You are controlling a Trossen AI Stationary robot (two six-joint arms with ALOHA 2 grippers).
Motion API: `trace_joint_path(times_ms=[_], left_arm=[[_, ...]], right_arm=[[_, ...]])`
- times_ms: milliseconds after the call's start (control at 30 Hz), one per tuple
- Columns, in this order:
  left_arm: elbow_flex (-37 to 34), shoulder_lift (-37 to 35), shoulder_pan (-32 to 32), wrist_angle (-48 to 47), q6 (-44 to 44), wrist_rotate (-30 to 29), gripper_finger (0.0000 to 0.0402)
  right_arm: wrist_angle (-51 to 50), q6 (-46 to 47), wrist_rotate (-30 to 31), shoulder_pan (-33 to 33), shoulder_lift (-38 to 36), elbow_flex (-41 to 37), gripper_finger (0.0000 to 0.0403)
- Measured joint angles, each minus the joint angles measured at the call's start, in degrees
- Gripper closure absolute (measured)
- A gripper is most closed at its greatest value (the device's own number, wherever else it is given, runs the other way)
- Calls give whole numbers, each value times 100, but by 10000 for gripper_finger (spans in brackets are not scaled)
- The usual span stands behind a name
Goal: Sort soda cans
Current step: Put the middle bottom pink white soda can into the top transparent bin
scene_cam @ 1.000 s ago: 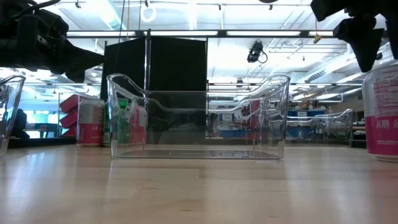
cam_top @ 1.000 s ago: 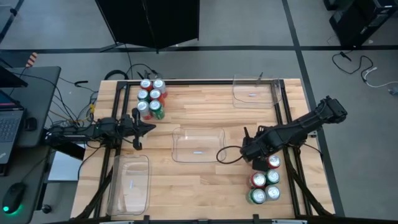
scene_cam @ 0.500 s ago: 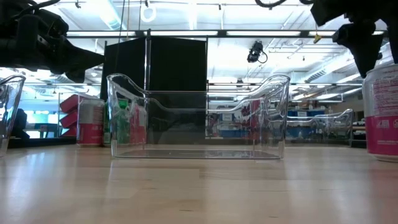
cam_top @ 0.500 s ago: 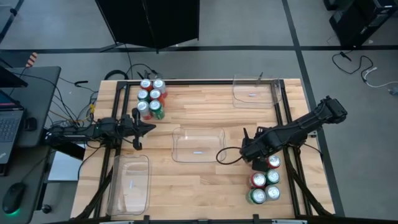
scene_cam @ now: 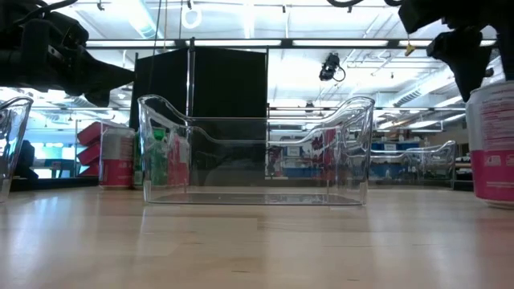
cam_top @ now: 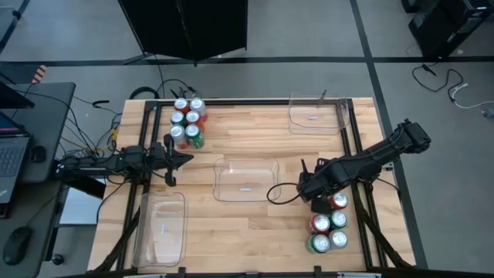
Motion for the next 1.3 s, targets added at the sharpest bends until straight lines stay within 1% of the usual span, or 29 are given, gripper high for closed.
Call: trace_joint_path(times_ms=[133,267,333,433,600,833,933,1033,1200,1300], left_arm=[[0,0,0,1,0,0,391],[0,0,0,2,0,-1,391],[0,0,0,2,0,0,391],[0,0,0,2,0,-2,391],[0,0,0,0,0,-2,391],[0,0,0,0,2,-2,391],[0,0,0,0,2,-2,391],[0,0,0,0,2,-2,391],[0,0,0,2,2,-4,391],[0,0,0,2,1,-18,391]], right_arm=[[-241,36,-6,-76,0,129,52],[-199,351,-498,-105,0,143,52],[-86,502,-596,-69,0,143,52],[-1,687,-600,-17,-2,123,52],[80,846,-574,-13,-7,-198,52],[853,731,-589,-13,-8,-647,54],[902,739,-625,-13,-4,-821,71],[880,721,-658,-13,-17,-880,114],[759,480,-690,-68,7,-765,117],[659,252,-587,-262,5,-407,117]])
